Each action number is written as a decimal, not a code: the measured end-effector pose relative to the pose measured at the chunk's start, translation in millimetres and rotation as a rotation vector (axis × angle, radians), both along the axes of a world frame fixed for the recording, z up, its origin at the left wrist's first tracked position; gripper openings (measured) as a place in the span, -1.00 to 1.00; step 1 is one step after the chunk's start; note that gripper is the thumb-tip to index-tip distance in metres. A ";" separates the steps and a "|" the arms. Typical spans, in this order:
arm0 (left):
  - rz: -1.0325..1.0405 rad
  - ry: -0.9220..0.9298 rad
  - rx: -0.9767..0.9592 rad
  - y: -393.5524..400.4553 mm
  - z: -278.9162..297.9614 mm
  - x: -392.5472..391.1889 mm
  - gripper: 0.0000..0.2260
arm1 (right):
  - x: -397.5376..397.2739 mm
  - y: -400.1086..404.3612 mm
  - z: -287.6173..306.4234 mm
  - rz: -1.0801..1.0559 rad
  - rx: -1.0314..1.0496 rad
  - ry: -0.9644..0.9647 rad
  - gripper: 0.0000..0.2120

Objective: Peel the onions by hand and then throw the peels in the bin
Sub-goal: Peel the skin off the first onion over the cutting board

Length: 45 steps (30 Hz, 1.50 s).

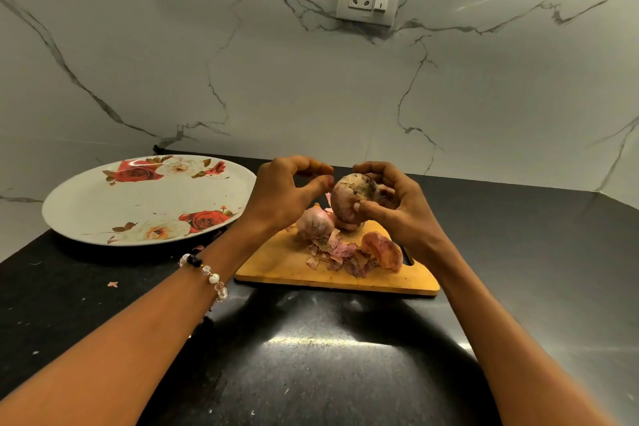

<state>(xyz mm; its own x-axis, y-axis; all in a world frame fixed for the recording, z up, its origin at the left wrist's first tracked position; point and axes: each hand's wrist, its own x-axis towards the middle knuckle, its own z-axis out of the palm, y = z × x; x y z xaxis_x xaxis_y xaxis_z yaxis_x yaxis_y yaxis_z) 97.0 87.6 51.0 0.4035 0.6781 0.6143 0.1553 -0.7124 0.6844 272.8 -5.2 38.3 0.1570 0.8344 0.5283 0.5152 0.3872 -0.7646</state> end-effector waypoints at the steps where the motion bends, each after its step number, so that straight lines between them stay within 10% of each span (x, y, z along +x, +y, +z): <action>1: -0.039 0.004 0.013 -2.4 1.5 -0.2 -0.77 | -0.1 -0.3 0.0 0.001 -0.002 -0.009 -0.54; 19: -0.202 0.190 -0.003 -5.2 0.8 -2.9 -0.70 | 1.7 -4.8 4.8 0.067 -0.035 0.002 -0.24; 45: -0.070 0.124 0.130 0.6 -2.8 -1.4 -0.76 | 6.6 -3.1 2.2 0.000 0.004 -0.078 -0.29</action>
<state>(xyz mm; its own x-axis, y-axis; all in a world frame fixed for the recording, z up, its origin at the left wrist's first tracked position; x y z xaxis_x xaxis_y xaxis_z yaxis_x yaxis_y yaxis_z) 95.6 88.2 48.2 0.5252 0.5635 0.6377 0.1795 -0.8059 0.5642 279.4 -8.2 40.5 0.1150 0.8323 0.5423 0.5730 0.3904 -0.7206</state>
